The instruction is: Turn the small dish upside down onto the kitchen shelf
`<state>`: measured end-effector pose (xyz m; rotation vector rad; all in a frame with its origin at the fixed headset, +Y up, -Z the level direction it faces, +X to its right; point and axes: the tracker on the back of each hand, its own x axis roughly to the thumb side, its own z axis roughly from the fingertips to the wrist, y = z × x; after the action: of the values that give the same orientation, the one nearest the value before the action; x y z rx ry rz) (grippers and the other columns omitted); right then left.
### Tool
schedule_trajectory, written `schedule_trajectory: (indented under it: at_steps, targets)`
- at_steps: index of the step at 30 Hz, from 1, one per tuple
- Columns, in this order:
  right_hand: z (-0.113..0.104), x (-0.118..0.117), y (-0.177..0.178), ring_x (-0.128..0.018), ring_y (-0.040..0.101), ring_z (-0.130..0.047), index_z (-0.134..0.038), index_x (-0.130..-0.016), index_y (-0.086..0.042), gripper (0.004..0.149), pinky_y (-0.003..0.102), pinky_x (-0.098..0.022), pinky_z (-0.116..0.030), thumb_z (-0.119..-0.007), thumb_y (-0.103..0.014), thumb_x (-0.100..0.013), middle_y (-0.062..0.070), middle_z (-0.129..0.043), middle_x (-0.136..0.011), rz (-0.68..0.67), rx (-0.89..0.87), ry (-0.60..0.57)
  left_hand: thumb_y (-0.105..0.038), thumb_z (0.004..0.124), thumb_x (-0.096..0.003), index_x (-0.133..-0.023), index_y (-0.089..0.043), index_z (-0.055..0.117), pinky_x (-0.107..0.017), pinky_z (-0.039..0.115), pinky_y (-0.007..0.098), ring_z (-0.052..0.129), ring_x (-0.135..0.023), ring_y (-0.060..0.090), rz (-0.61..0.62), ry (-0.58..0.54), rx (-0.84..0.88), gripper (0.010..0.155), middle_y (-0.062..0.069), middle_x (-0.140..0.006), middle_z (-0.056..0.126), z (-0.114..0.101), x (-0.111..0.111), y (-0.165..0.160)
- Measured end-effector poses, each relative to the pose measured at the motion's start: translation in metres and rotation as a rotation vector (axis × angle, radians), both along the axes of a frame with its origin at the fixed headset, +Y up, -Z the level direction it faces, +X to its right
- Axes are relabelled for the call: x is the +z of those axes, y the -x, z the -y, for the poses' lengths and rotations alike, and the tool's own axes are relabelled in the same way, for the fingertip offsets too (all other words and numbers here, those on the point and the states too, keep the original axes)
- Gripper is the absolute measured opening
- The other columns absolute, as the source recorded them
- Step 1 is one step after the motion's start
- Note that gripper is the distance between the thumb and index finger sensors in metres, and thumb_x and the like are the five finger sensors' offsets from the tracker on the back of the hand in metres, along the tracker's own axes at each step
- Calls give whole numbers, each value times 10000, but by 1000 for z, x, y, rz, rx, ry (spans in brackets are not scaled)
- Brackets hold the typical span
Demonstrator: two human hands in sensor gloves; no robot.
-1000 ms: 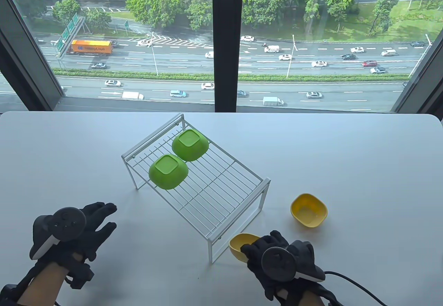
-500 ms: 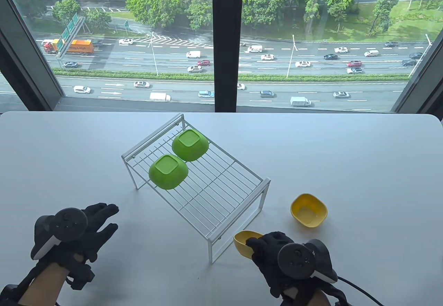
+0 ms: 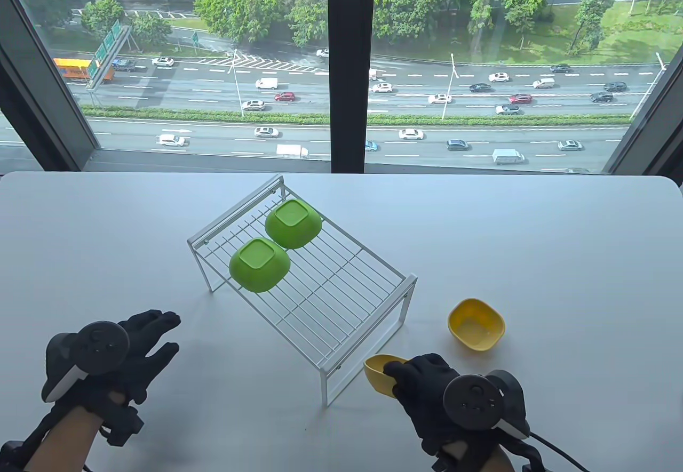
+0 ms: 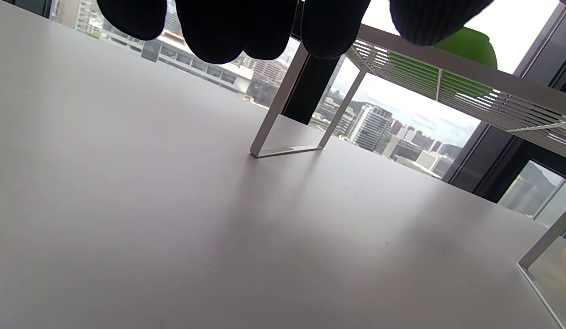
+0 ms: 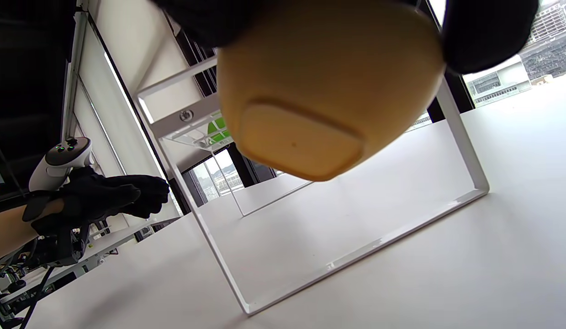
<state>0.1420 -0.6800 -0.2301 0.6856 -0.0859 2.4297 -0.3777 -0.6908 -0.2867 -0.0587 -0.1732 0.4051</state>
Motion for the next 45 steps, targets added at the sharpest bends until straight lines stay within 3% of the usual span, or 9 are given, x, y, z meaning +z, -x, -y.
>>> schedule_trajectory:
  at_steps: [12,25,29,36,45]
  targets:
    - [-3,0,-6,-789,339,-767,-696,-947,-192,479,671,-577,-725,-678,-386,-510,54,-856,-768,31,-91,5,-553,702,-450,-1057,-293,668,-726,638,641,699,-984,381,5,-44,-4,662,83,-1145,628,-7,4,-3]
    - [-25,13,-3,-762,322,-783,-694,-942,-201,478,663,-555,-749,-673,-412,-513,33,-863,-737,42,-47,-188,-557,698,-451,-1058,-293,669,-725,644,635,701,-982,383,-11,-36,-35,663,85,-1145,631,-5,3,-3]
    - [-26,11,-3,-758,319,-787,-703,-936,-203,475,663,-553,-750,-675,-418,-513,30,-868,-730,46,-39,-196,-559,692,-451,-1059,-292,669,-724,643,637,700,-983,385,-23,-41,-70,665,88,-1145,631,-4,3,-3]
    - [-46,11,-2,-728,310,-787,-682,-953,-209,486,687,-566,-721,-668,-427,-520,19,-856,-718,88,-75,-292,-563,681,-450,-1060,-291,669,-724,642,637,697,-983,387,-32,-28,-69,668,90,-1145,631,-5,3,-4]
    - [-68,3,13,-712,301,-766,-624,-987,-210,511,696,-560,-717,-654,-443,-534,13,-819,-729,61,-36,-257,-564,672,-451,-1059,-289,672,-724,641,637,696,-983,390,-36,-26,-69,668,90,-1146,630,-5,4,-3]
